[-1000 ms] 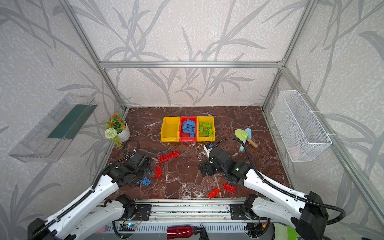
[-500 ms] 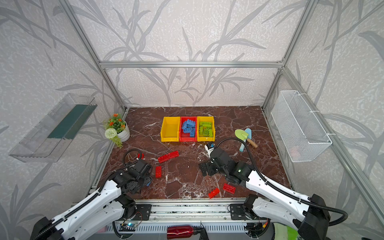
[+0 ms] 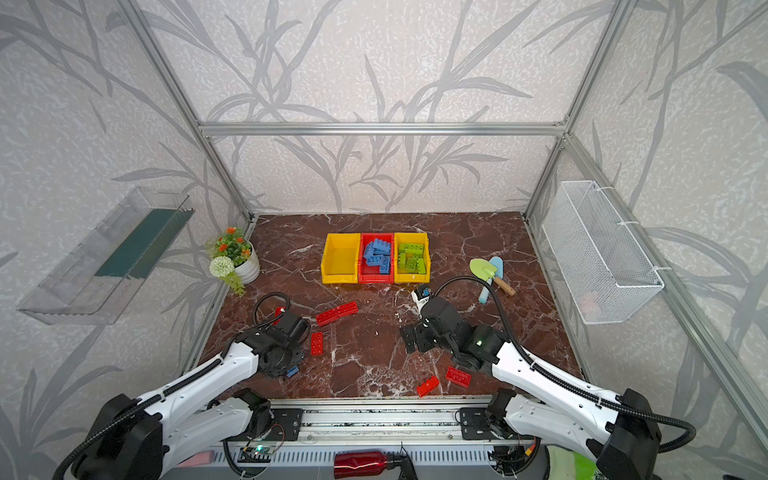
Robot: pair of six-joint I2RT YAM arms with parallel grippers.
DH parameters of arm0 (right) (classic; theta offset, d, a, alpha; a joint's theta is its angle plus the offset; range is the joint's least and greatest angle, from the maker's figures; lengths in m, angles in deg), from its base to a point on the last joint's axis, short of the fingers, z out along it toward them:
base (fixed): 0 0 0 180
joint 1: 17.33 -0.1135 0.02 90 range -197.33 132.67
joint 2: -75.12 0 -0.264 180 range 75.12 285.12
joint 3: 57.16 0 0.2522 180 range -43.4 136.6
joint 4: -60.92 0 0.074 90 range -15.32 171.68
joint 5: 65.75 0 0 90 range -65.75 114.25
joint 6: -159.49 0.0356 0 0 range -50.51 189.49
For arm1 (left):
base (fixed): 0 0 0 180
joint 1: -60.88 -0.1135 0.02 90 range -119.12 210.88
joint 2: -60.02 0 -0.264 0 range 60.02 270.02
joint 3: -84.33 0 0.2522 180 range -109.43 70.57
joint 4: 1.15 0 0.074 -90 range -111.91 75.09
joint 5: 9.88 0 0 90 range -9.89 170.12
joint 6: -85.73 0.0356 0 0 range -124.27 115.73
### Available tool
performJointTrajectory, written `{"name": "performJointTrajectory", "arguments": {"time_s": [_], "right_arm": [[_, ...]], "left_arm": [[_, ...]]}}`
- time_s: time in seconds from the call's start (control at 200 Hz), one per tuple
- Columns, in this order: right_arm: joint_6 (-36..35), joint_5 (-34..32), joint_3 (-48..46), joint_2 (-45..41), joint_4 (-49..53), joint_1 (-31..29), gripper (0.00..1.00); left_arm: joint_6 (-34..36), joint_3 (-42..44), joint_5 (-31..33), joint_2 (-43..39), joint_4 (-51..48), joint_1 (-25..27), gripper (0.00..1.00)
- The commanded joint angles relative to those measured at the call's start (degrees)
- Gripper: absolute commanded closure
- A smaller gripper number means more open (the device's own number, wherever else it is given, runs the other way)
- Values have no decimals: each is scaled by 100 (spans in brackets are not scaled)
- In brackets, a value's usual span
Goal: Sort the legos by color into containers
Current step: 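Carry the blue brick with the left gripper into the red bin and release, then move the left gripper down to a red brick near the bins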
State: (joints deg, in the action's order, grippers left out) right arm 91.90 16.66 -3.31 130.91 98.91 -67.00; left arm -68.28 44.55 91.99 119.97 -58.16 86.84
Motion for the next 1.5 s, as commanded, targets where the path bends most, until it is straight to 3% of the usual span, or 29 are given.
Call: {"name": "performJointTrajectory", "arguments": {"time_s": [0.0,0.15,0.285,0.58,0.93,1.045,1.115,1.174,1.249,1.384,1.494], "right_arm": [[-90,-135,-44,7,-57,-25,1],[-146,-190,-3,-1,-84,59,1],[-141,-266,-10,-204,-43,239,1],[-204,-246,11,-629,324,716,1],[-254,-138,112,-606,489,1249,1],[-250,-54,130,-505,504,1415,1],[-254,-10,141,-460,515,1483,1],[-253,-18,148,-455,544,1504,1],[-255,-48,174,-473,586,1513,1],[-208,-50,174,-503,607,1524,1],[-138,53,174,-485,596,1522,1]], "left_arm": [[184,-357,108,177,-104,-40,68],[507,-1165,149,527,-247,-44,77],[1031,-2619,161,1317,-473,-43,79],[2025,-6075,-198,3909,-524,94,81],[2590,-10193,-609,7000,-1657,281,81],[2686,-11491,-704,7833,-2120,288,75],[2718,-12125,-771,8235,-2296,283,59],[2735,-12461,-886,8447,-2352,286,36],[2695,-12580,-1003,8496,-2293,280,23],[2665,-12224,-1053,8136,-2181,309,19],[2701,-11042,-963,7304,-1751,359,19]]}}
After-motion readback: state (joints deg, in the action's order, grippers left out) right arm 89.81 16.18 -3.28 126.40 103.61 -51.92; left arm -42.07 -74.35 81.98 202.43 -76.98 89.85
